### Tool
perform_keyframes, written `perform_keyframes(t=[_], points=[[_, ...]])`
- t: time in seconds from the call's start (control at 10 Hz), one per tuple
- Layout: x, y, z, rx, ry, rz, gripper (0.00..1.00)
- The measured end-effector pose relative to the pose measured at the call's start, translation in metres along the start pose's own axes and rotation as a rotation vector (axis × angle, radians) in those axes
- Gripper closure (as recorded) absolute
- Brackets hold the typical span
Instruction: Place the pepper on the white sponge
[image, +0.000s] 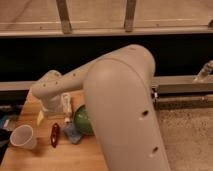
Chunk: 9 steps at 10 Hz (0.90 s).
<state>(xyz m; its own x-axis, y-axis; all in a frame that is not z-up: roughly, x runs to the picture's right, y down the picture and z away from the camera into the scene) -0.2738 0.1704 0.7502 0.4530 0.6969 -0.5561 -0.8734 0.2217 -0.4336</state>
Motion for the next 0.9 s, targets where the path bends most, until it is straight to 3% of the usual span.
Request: perform_keyframes(t=[0.2, 0.4, 0.9], points=[[0.000, -0.006, 0.028, 0.003, 0.043, 0.023, 0.22], [0.003, -0.007, 0.041, 0.001, 0.071, 0.031, 0.22], [0.016, 0.012, 0.041, 0.002, 0.083, 0.004, 0.22]])
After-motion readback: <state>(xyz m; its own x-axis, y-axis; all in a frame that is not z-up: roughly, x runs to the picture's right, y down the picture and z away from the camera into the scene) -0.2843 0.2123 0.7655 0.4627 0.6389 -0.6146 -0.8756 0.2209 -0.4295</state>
